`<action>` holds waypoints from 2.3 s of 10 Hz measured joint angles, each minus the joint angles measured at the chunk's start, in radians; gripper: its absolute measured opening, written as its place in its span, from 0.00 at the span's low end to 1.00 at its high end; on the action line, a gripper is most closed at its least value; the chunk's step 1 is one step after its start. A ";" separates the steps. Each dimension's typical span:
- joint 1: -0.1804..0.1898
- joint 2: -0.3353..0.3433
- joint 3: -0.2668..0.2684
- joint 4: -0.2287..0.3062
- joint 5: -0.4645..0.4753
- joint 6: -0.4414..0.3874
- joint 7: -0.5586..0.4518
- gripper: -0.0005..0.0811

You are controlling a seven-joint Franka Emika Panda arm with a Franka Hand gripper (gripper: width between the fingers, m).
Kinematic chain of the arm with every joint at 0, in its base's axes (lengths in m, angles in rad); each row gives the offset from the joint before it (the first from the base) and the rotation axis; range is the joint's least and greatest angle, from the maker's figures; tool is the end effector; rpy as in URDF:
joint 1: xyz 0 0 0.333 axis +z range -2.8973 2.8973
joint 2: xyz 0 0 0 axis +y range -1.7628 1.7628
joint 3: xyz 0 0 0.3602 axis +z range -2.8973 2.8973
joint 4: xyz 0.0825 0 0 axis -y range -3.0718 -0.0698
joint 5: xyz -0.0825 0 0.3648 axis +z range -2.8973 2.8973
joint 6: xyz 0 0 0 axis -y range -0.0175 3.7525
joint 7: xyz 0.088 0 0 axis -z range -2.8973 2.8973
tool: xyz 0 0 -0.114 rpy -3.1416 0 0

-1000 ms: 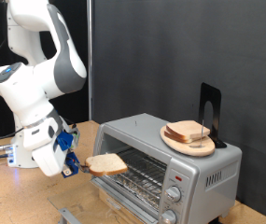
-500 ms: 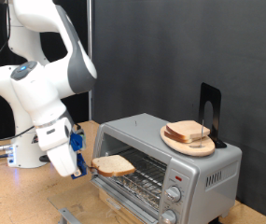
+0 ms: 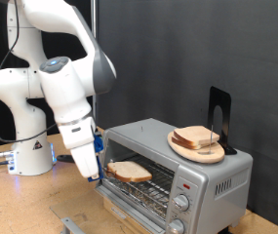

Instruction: Make a piece of toast with the oven

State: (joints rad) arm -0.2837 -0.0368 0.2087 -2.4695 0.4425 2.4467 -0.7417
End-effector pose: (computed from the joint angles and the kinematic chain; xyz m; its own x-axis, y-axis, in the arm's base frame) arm 0.4582 -0.0320 0.3600 0.9407 0.2994 0.1596 0.3297 -0.9176 -0.2221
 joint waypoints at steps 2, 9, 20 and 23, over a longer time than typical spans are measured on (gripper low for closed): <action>0.009 -0.010 0.031 0.009 -0.040 0.005 0.056 0.50; 0.007 -0.057 0.058 -0.026 -0.186 -0.053 0.202 0.50; -0.018 -0.092 0.011 -0.111 -0.199 -0.045 0.172 0.50; -0.016 -0.093 0.013 -0.093 -0.156 -0.045 0.170 0.50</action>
State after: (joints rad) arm -0.2997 -0.1297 0.2222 -2.5626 0.2860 2.4012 -0.5712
